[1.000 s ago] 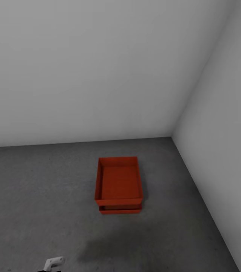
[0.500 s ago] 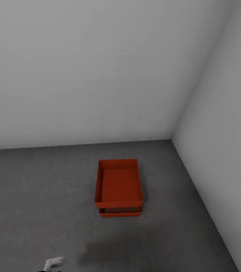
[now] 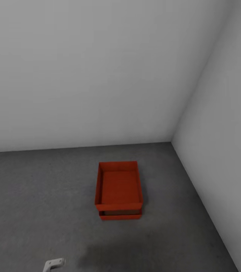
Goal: Move the two storage containers from the living room to the garage. In the garage, place one container on the floor and stack the other container on top of it (either order is fine).
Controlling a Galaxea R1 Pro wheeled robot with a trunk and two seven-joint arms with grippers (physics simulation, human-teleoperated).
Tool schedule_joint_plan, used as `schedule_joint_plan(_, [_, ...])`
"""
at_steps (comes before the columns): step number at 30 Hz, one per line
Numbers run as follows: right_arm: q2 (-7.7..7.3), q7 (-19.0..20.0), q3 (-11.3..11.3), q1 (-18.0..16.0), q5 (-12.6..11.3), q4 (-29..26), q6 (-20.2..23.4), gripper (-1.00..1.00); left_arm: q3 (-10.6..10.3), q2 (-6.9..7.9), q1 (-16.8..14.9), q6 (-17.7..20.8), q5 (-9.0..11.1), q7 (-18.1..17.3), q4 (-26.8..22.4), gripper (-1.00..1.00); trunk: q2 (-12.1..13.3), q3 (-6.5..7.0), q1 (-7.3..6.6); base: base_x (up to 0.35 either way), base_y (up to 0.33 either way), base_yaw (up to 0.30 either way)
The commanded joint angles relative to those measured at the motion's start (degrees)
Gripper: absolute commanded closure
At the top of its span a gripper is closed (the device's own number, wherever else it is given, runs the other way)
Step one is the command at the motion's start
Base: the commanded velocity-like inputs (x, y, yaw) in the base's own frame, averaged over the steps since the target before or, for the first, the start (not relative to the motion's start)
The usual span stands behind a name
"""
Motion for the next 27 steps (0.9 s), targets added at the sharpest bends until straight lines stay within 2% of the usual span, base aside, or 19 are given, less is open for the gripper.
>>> schedule_joint_plan(1, [0.06,0.01,0.46,-0.04,-0.54,0.17,-0.26,-1.0,0.01,0.01,-0.03,0.22,0.56,0.1,-0.02,-1.0,-0.09,0.01,0.03,0.0,0.0,0.0])
schedule_joint_plan(27, [0.06,0.01,0.46,-0.04,-0.54,0.17,-0.23,-1.0,0.01,-0.05,-0.02,0.21,0.56,0.1,-0.02,-1.0,-0.09,2.34,0.03,0.0,0.0,0.0])
